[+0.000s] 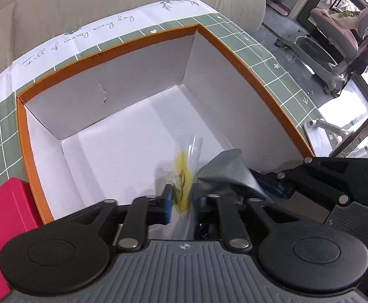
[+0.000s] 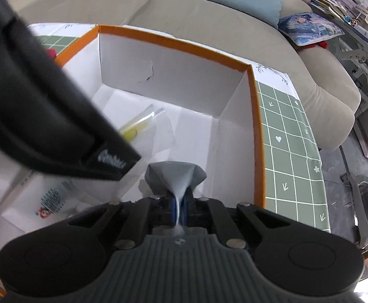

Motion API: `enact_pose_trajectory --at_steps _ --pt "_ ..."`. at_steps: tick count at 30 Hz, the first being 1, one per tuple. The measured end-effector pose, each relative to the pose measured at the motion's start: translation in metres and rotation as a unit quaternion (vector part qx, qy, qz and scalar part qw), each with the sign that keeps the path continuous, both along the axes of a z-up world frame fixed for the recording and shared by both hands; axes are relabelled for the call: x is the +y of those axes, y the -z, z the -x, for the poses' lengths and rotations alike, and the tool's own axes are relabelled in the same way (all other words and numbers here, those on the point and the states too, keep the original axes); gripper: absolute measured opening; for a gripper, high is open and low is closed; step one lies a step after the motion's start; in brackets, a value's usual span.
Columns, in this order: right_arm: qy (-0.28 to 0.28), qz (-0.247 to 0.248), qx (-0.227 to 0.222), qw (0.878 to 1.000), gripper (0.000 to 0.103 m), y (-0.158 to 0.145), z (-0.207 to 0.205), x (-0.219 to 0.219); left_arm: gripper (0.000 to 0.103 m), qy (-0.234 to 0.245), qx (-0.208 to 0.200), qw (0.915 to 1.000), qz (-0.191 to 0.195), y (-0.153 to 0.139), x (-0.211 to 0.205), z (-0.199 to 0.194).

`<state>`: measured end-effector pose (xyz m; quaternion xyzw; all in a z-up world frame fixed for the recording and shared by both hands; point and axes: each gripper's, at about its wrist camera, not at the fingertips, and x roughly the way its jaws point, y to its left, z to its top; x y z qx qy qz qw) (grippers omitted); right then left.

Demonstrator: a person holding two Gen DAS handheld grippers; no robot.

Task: Organize soft objects
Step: 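Open the left tool releasing the bag into the box while the right tool releases the pouch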

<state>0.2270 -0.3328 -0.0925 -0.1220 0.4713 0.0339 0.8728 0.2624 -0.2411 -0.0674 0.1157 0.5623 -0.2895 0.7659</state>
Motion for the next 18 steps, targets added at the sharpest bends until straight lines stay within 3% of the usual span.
enact_pose_trajectory --at_steps 1,6,9,12,18 --pt "0.001 0.001 0.002 1.0 0.017 0.001 0.001 0.0 0.032 0.0 -0.003 1.0 -0.001 -0.001 0.0 0.001" --pt "-0.01 0.01 0.004 1.0 0.039 -0.004 0.004 0.005 0.036 0.0 -0.02 0.9998 -0.002 -0.015 0.005 0.004" --pt "-0.012 0.017 -0.001 1.0 0.041 -0.011 0.008 0.008 0.037 -0.003 -0.03 0.9996 0.004 -0.026 0.011 0.006" --pt "-0.008 0.02 -0.002 1.0 0.044 -0.02 0.011 0.01 0.046 -0.006 -0.041 0.9991 0.01 -0.038 0.017 0.011" --pt "-0.006 0.032 0.001 0.999 0.053 -0.038 0.029 0.021 0.055 -0.003 -0.059 0.998 0.023 -0.064 0.03 0.029"
